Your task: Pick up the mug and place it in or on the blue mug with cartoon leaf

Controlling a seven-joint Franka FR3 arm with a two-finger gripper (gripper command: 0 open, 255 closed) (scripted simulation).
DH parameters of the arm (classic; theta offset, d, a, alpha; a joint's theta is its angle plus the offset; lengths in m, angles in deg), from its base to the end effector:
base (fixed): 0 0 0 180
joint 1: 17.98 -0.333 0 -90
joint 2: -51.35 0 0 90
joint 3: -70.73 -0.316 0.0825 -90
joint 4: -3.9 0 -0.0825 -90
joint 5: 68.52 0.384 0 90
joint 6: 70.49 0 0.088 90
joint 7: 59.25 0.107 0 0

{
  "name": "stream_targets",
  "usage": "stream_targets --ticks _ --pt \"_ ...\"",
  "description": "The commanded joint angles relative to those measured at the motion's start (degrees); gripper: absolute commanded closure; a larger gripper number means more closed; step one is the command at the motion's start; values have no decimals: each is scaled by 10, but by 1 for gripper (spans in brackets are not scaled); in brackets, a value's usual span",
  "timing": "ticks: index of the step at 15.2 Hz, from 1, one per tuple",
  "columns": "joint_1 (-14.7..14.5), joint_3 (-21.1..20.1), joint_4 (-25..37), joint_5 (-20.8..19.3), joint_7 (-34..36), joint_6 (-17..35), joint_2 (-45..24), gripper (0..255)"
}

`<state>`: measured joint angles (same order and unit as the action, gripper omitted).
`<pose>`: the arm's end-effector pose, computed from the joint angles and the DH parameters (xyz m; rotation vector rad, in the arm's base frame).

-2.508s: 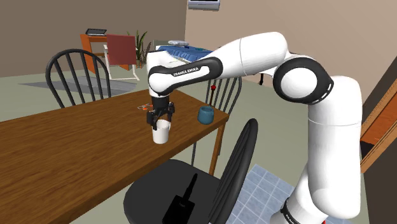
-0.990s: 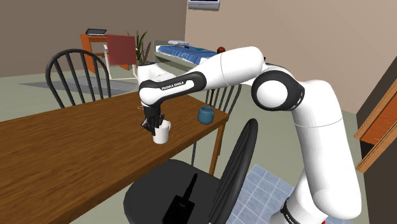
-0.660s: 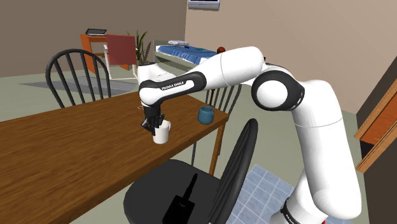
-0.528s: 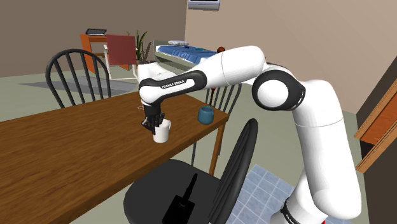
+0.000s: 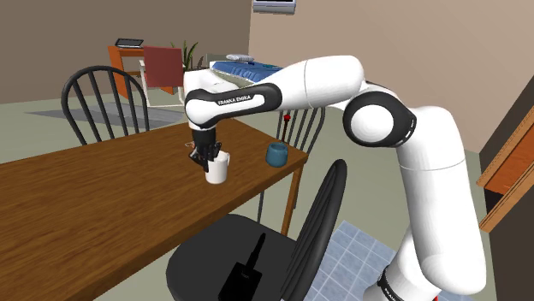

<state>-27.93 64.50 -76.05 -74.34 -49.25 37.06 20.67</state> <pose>0.6807 0.1749 0.3947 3.0841 0.1965 -0.0619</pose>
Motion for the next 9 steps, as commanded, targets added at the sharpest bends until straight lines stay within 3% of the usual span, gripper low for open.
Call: stream_targets --ticks 1,9 --pt "0 0 9 1 -1 -14 4 255" --pt "-2 -1 60 2 -4 -71 11 255"
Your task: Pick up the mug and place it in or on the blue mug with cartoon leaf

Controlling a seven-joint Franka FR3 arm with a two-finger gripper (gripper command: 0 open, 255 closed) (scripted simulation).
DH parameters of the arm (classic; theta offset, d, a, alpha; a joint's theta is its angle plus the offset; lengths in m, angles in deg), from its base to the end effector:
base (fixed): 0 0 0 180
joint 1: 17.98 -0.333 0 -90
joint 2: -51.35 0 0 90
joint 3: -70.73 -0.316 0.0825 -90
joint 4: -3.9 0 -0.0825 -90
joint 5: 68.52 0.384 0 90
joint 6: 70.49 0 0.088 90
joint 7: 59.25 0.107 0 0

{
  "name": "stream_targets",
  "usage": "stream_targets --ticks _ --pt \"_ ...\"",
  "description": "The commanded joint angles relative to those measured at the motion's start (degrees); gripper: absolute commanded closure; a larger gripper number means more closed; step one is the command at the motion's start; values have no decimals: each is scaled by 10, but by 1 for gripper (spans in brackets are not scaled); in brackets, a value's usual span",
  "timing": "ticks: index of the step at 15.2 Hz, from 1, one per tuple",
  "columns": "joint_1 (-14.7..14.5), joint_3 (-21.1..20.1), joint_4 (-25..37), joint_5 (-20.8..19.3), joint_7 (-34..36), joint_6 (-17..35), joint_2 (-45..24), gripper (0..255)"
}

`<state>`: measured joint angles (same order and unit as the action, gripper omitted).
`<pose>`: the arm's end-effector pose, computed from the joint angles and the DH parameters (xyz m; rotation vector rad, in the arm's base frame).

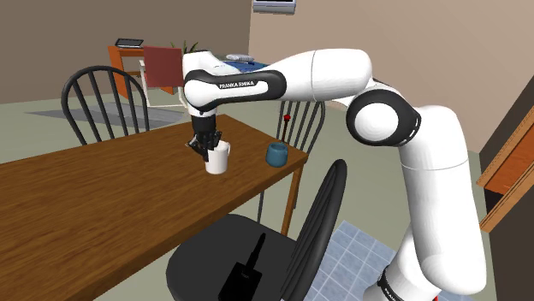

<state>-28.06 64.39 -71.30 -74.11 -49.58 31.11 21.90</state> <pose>0.6796 0.1749 0.4404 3.0841 0.1961 -0.0615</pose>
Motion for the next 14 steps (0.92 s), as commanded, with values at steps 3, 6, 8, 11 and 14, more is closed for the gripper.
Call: stream_targets --ticks 3,6,8,11,14 --pt "-1 0 35 0 -2 -35 -1 255" --pt "-2 0 61 1 -3 -59 -2 255" --pt "-3 0 80 1 -4 -75 -4 255" --pt "-5 0 111 0 -5 -101 -9 255" --pt "-6 0 140 0 -7 -124 -15 255"
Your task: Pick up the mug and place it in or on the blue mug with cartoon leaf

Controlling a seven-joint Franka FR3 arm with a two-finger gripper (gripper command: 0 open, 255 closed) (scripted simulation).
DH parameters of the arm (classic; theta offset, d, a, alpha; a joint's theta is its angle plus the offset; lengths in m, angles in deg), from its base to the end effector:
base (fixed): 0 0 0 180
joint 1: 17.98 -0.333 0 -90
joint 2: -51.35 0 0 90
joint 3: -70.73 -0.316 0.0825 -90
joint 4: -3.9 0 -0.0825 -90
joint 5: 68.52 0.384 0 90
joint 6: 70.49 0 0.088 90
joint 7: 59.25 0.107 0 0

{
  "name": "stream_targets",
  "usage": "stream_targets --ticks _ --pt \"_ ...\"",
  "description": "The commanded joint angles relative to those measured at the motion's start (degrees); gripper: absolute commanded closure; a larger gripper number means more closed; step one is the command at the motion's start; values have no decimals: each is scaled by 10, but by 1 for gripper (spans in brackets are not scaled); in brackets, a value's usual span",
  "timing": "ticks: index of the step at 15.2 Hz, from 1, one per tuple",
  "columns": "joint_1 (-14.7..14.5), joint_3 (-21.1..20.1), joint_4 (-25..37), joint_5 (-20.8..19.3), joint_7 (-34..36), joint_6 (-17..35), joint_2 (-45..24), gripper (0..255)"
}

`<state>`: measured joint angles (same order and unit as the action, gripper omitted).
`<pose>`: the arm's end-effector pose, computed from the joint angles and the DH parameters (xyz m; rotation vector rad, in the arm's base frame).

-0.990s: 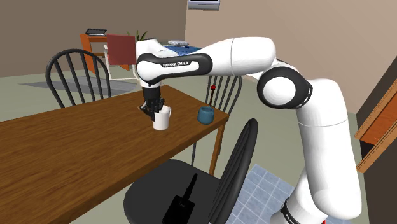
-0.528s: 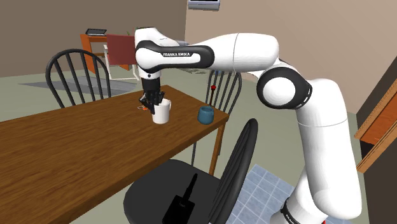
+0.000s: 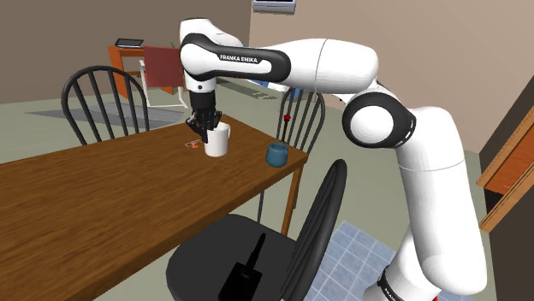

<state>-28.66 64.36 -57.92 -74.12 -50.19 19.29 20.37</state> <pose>0.6808 0.1753 0.5151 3.0842 0.1964 -0.0615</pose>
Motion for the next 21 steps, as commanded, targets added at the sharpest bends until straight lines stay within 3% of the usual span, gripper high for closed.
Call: stream_targets --ticks 1,11,21 --pt "10 2 -13 2 -11 1 12 255" --pt "100 32 -116 15 -124 36 87 255" --pt "185 69 -117 25 -244 36 95 255"
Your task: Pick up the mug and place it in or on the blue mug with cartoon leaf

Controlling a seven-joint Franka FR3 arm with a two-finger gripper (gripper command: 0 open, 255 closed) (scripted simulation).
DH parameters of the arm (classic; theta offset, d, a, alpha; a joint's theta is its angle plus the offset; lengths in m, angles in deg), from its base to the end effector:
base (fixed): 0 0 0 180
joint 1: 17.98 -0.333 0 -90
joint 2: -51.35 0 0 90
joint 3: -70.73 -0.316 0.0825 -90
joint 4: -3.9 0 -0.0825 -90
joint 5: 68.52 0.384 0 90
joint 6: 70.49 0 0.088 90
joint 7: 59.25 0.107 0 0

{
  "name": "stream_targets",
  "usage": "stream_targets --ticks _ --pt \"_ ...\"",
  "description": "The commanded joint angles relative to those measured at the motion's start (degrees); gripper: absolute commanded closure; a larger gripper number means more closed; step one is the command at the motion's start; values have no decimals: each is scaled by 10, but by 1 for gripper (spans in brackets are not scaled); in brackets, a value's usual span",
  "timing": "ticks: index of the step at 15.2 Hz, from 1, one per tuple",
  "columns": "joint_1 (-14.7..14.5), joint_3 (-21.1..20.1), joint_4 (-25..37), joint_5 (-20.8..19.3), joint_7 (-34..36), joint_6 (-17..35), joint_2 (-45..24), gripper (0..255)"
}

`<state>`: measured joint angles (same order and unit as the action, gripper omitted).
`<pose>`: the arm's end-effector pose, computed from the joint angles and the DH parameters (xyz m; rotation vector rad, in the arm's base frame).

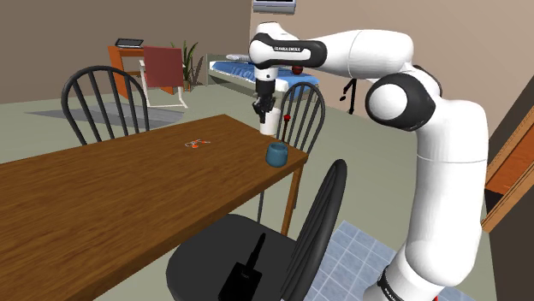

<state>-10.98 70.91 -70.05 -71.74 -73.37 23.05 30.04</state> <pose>0.6605 -0.0886 0.5349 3.0842 0.1940 -0.0619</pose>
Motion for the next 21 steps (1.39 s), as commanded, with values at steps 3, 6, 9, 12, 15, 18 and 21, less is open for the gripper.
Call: stream_targets --ticks 3,6,9,12,15,18,21 --pt "34 14 22 4 -48 -7 -12 255" --pt "59 24 50 8 -84 -17 -28 255" --pt "73 29 46 10 -101 -5 -35 255" --pt "72 29 16 10 -100 20 -30 255" --pt "72 29 -12 9 -99 45 -28 255" --pt "72 29 -37 9 -97 69 -26 255" --pt "72 29 -59 9 -96 92 -27 255"
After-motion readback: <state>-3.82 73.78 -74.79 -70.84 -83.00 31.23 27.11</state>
